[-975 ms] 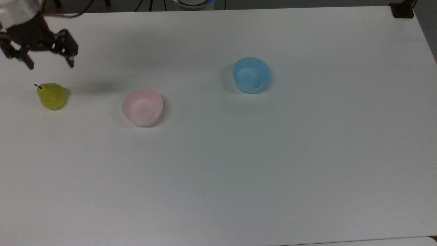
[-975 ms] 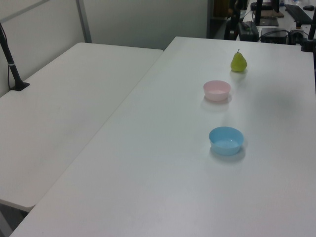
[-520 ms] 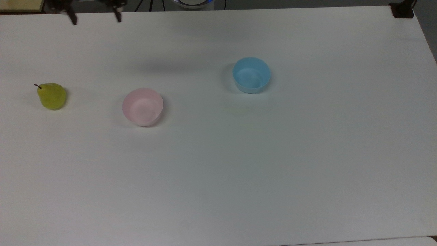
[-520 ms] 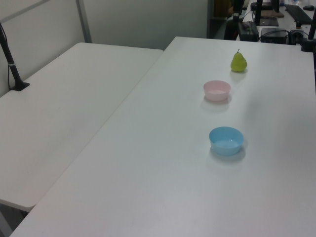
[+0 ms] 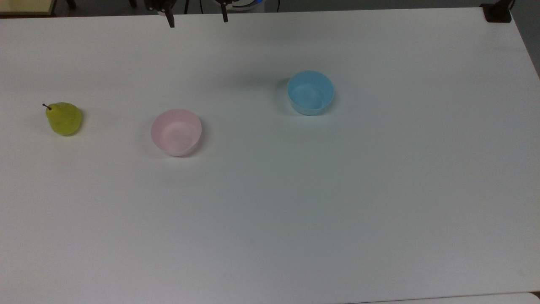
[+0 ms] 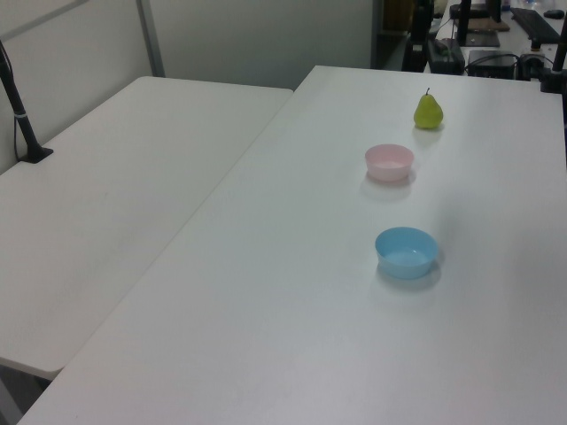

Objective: Pick up a pear from the bowl

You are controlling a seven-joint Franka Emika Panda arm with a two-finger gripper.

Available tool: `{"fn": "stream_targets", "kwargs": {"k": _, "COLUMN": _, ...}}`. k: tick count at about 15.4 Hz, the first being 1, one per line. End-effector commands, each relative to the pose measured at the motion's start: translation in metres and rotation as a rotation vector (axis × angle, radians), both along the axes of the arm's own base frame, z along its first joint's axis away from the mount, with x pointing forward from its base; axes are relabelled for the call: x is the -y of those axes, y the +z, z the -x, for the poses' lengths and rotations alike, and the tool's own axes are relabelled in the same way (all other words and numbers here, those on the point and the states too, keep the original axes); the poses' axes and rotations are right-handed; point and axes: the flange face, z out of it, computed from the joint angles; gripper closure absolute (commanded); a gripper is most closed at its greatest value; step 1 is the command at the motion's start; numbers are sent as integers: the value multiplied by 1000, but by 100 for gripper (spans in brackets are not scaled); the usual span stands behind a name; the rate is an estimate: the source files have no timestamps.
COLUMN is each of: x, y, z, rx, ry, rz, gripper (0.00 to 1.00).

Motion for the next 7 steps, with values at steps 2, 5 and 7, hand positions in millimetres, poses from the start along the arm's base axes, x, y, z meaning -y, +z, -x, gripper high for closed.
{"fn": "stream_targets", "kwargs": {"k": 2, "x": -2, "y": -1, "z": -1, "rx": 72, "ry": -43, "rz": -31, "gripper": 0}}
{"fn": "stream_targets", "kwargs": {"k": 5, "x": -3, "y": -2, "z": -2, "rx": 77, "ry": -84, "rz": -33, "gripper": 0}}
{"fn": "stream_targets", "kwargs": {"k": 7, "x": -4, "y": -2, "z": -2, "rx": 75, "ry": -71, "rz": -33, "gripper": 0}}
